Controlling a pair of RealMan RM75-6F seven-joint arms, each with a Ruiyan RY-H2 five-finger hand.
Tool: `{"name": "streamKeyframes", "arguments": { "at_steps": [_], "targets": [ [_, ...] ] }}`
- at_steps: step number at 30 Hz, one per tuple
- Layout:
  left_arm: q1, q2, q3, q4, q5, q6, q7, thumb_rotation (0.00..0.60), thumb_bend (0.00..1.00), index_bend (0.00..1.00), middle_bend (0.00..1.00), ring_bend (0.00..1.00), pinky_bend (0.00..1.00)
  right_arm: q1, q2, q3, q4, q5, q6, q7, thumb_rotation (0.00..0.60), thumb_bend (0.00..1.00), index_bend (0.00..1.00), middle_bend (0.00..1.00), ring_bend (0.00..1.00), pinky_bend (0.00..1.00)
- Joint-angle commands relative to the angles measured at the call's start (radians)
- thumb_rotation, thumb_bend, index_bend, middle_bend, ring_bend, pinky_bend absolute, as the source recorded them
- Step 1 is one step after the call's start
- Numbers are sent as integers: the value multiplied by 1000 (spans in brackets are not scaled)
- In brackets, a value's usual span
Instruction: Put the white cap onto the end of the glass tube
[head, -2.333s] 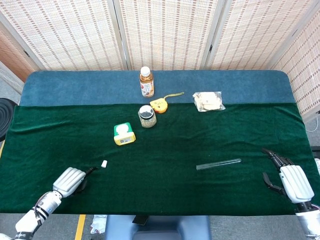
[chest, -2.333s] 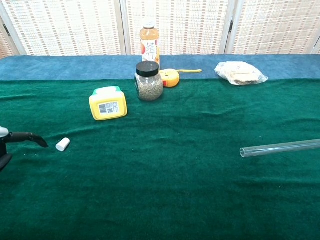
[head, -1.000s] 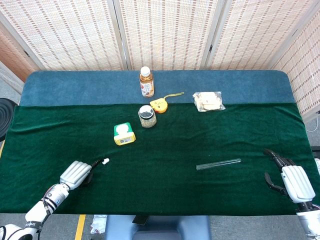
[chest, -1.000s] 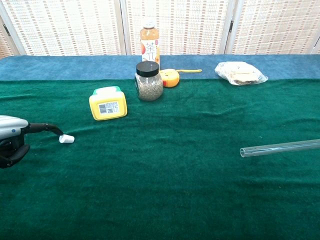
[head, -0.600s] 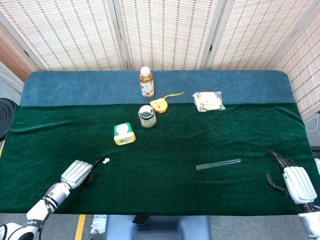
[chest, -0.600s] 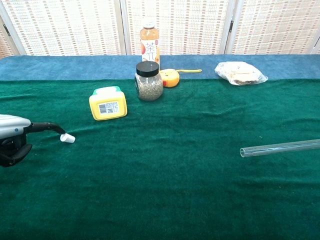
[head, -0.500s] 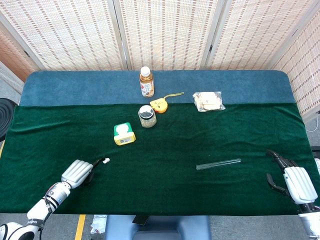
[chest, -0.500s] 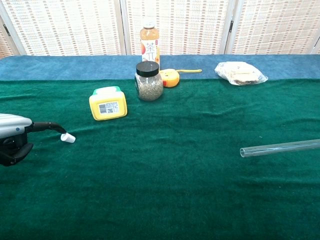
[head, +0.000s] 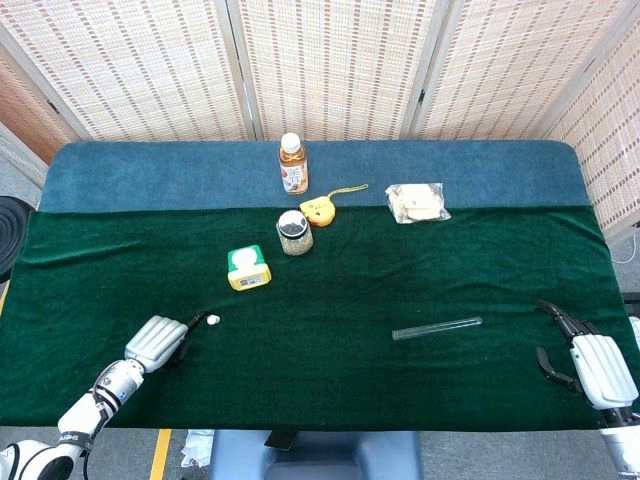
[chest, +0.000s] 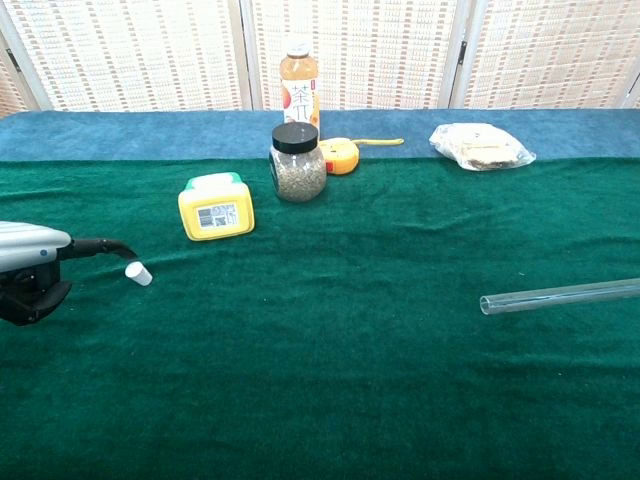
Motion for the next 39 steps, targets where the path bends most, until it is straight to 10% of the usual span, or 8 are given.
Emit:
{"name": "streamKeyframes", "arguments": {
  "at_steps": [1,21,29,39],
  "targets": [
    [-3,0,1,-2,-6,0,3,600,834,85,1000,929,781,0,0,0,0,0,-1,0,600,546,112,262,317,285],
    [5,10,-29,-12,-11,78,-30,600,826,70,1000,923,781,-8,1,2,10,2,7,14,600,546,112,264,323,285],
    [65,-83,-36,96,160,280,-115,600,464,328,1000,902,784,-2,0,3,9,-7,3,12,600,546,112,264,332,285],
    [61,-182,-30,220,211,295,-118,600,391,440,1000,928,812,2,4,2,3,-9,-4,7,600,546,112,265,339,285]
  ]
}}
